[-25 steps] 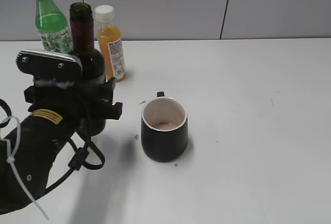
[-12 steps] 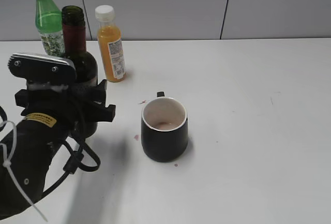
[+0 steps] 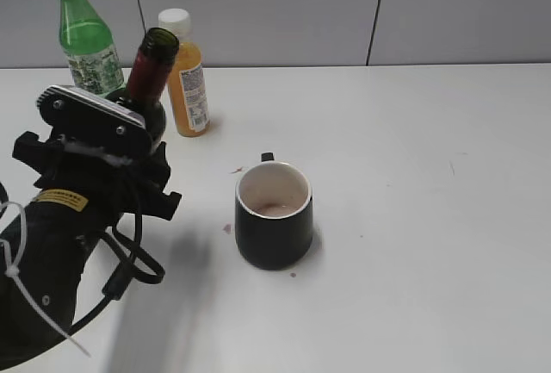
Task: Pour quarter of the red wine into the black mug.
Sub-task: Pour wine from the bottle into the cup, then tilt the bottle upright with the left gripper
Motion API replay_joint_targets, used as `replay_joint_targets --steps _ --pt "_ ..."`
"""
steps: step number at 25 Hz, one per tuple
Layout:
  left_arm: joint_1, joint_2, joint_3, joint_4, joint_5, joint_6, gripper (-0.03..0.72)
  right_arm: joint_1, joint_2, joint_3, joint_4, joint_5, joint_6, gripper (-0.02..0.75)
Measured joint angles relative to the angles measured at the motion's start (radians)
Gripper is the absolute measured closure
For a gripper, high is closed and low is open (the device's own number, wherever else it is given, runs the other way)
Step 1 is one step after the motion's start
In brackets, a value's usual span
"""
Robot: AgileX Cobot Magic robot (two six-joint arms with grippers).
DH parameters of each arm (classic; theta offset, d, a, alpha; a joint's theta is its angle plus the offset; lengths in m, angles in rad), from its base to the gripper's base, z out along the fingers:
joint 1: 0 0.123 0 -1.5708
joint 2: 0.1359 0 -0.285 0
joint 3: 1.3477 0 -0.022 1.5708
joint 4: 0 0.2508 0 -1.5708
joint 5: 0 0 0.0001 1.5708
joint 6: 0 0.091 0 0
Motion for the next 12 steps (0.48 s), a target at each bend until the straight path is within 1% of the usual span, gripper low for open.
replay_joint_targets --steps 4,9,12 --pt "-0.014 0.0 0.0 -0.003 0.0 0.121 0.148 0.0 0.0 0.0 0.0 0.0 0.0 0.152" --pt "-0.017 0.0 0.0 -0.003 0.0 0.329 0.148 0.0 0.0 0.0 0.0 0.0 0.0 0.152" --pt "-0.017 0.0 0.0 -0.003 0.0 0.406 0.148 0.0 0.0 0.0 0.0 0.0 0.0 0.152"
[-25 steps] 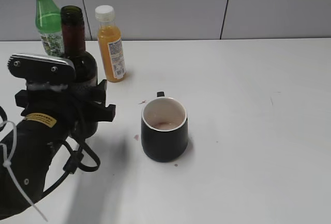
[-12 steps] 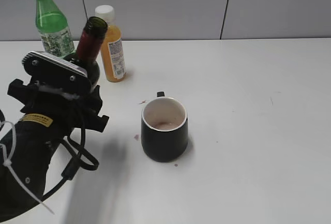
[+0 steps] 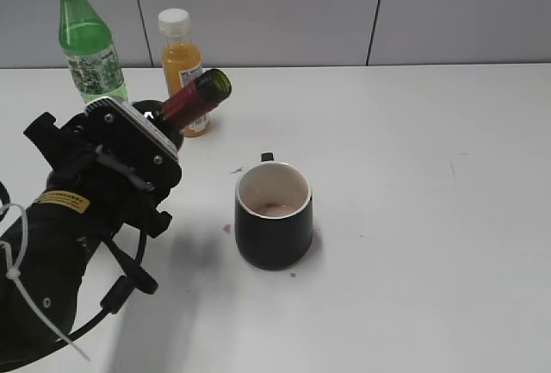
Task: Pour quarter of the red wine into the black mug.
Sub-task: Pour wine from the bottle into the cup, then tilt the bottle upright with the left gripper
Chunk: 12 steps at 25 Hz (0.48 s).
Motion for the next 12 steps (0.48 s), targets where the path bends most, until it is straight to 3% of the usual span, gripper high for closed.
replay_joint_targets --steps 12 --pt "0.0 0.0 -0.015 -0.003 0.001 0.26 0.148 0.0 0.0 0.0 0.0 0.0 0.0 0.152"
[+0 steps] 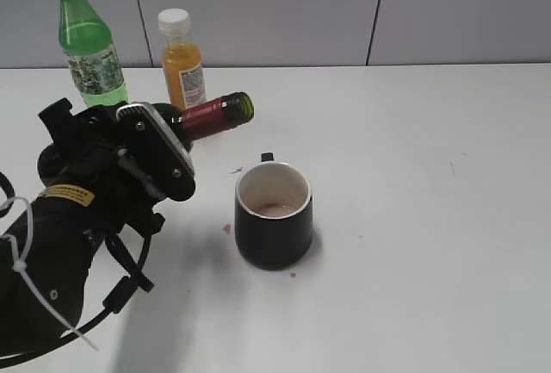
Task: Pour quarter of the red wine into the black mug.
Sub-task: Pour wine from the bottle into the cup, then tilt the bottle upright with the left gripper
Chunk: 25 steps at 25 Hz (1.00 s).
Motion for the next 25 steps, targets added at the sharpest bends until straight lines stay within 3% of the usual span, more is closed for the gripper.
replay_joint_targets --steps 25 --pt "0.035 0.072 -0.051 -0.005 -0.024 0.282 0.15 0.0 0.0 0.0 0.0 0.0 0.0 0.152"
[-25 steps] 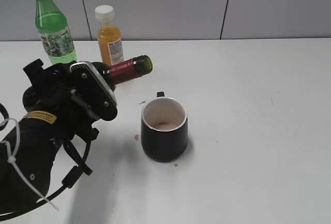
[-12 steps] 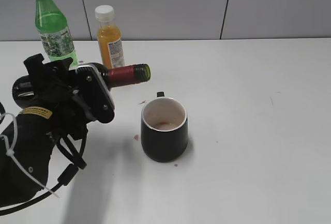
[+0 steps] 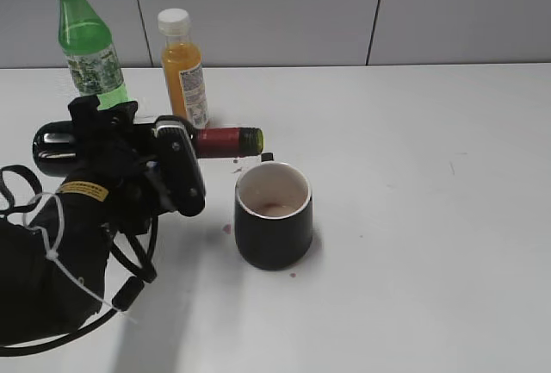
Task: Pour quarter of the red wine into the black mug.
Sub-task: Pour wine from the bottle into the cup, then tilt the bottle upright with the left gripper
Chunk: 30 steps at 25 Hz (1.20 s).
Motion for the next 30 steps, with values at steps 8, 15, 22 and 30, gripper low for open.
replay_joint_targets --steps 8,15,22,30 --pt "0.0 0.013 -0.004 0.004 -0.006 0.117 0.15 0.0 0.0 0.0 0.001 0.0 0.0 0.152" --pt "0.0 0.013 -0.005 0.004 -0.006 0.202 0.15 0.0 0.0 0.0 0.002 0.0 0.0 0.152" --pt "0.0 0.013 -0.005 0.0 -0.006 0.219 0.15 0.0 0.0 0.0 0.002 0.0 0.0 0.152" --pt "0.0 0.013 -0.005 -0.001 -0.006 0.197 0.15 0.0 0.0 0.0 0.002 0.0 0.0 0.152"
